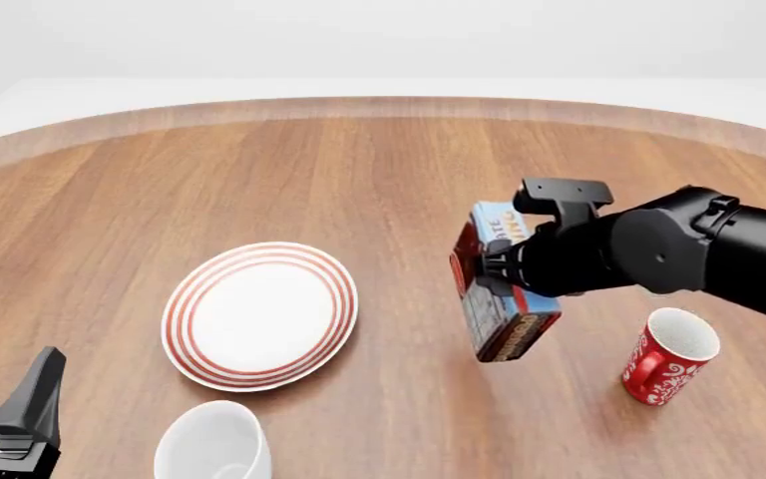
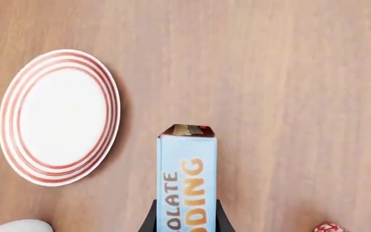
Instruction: Pick up the white mug and put it on the plate, and put the chocolate pudding to the right of the plate.
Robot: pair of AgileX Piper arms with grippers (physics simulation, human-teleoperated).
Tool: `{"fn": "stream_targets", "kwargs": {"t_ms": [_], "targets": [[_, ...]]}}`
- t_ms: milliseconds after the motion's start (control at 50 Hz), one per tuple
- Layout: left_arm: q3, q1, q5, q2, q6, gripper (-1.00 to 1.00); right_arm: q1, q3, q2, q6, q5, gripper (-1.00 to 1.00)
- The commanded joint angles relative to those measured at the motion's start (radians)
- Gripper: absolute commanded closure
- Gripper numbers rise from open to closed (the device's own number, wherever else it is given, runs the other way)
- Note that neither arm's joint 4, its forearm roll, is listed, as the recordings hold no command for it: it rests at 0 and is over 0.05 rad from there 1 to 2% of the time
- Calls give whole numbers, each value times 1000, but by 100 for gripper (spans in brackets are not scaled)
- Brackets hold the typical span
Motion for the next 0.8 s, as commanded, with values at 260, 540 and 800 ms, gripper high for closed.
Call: {"fn": "stream_targets", "kwargs": {"t_ms": [260,540,800], "targets": [[0,0,0,0,0,-100,14,-66,96,56,-20,100],[0,0,0,0,0,-100,22,-95,159,67,-47,100],[0,0,0,0,0,-100,26,-142,236,60,-62,100]]}}
